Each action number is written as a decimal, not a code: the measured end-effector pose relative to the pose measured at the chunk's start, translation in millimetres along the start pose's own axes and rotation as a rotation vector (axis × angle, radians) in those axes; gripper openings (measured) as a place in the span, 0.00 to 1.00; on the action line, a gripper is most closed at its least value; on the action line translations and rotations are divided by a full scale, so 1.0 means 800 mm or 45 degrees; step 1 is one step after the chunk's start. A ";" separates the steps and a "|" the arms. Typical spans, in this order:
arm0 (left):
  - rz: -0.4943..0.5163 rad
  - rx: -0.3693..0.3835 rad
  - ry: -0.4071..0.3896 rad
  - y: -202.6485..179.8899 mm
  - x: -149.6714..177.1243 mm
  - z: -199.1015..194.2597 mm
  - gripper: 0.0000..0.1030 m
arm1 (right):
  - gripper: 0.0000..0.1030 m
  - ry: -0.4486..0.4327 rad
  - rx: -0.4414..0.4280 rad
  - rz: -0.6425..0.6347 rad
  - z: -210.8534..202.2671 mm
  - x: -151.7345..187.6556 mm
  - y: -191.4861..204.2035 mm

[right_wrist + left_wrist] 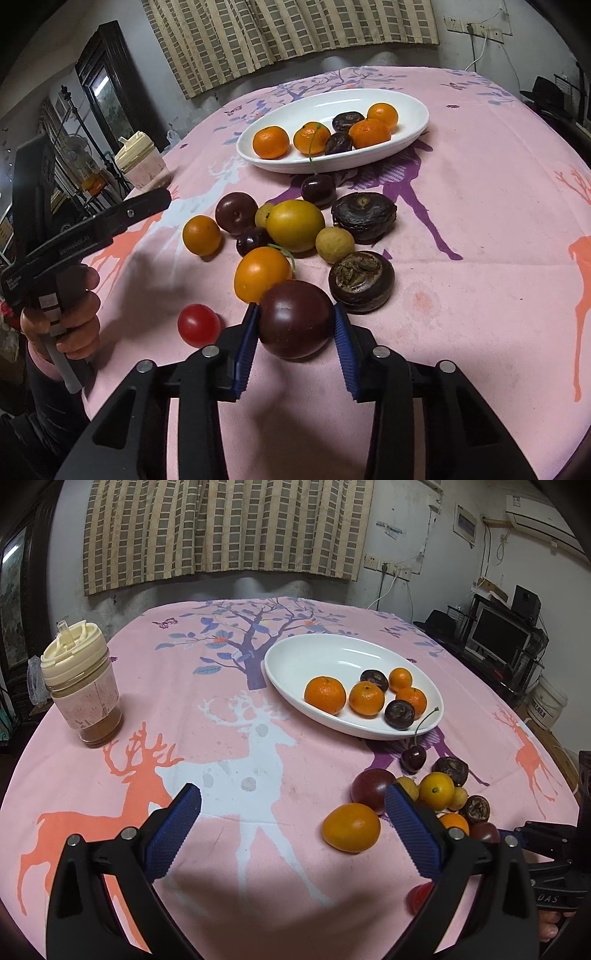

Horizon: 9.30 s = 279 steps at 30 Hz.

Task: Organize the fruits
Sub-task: 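Grasp a dark plum with the right tool while the left tool grasps the red cherry tomato, then carry the plum and cherry tomato onto the white plate and release, then grasp a mangosteen with the right tool while the left tool grasps an orange, then place the mangosteen and orange on the white plate and release, then grasp an orange with the right tool while the left tool grasps a dark plum, then carry the orange and plum onto the white plate and open both tools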

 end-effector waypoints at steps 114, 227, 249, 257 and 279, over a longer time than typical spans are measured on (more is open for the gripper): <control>0.238 0.189 0.197 -0.018 0.019 0.025 0.80 | 0.38 0.013 -0.159 -0.183 -0.003 -0.032 -0.076; 0.361 0.267 0.121 -0.054 0.000 0.019 0.74 | 0.37 -0.050 -0.406 -0.259 0.008 -0.058 -0.024; 0.308 0.240 0.316 -0.066 0.020 0.083 0.37 | 0.37 -0.105 -0.397 -0.222 -0.005 -0.058 -0.029; 0.215 0.270 0.252 -0.058 -0.001 0.067 0.36 | 0.37 -0.158 -0.397 -0.181 -0.013 -0.064 -0.037; 0.015 -0.022 0.007 -0.070 -0.149 0.170 0.76 | 0.44 -0.224 0.112 -0.125 0.098 -0.237 -0.105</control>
Point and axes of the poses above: each gripper's, at about its wrist camera, not at the fingertips, and z roughly the way its jaws point, y to its left, x to its underside, the point moved 4 cm from there along z, roughly the way its jaws point, and after that the axes turned 14 degrees about -z, right-handed, at the moved point
